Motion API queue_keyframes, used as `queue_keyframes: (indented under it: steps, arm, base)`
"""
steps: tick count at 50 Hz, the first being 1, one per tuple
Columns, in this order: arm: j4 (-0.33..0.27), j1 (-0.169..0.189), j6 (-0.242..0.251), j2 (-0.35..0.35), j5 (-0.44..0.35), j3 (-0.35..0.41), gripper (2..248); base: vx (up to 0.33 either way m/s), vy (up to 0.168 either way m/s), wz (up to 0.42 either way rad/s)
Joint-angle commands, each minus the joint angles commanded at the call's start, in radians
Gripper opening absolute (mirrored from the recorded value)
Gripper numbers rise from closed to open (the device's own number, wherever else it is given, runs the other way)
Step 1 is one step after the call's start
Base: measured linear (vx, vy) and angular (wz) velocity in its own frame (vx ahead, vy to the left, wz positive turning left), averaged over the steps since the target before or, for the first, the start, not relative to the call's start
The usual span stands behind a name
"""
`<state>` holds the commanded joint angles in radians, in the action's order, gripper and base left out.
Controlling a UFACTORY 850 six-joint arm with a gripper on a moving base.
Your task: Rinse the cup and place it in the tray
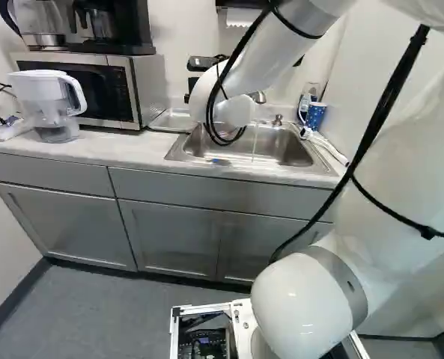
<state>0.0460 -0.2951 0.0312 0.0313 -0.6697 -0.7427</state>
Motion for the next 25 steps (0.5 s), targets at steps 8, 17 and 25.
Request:
queue_keyframes:
  steps: [8,17,25]
  arm:
    - [0.000,-0.007,0.000,-0.045,0.000,-0.045,125]
    - [0.000,-0.017,0.000,-0.096,0.000,-0.096,125]
    - [0.000,-0.023,0.000,-0.148,0.000,-0.139,125]
  base:
    - [0.000,0.000,0.000]
    - [0.000,0.000,0.000]
    - [0.000,0.000,0.000]
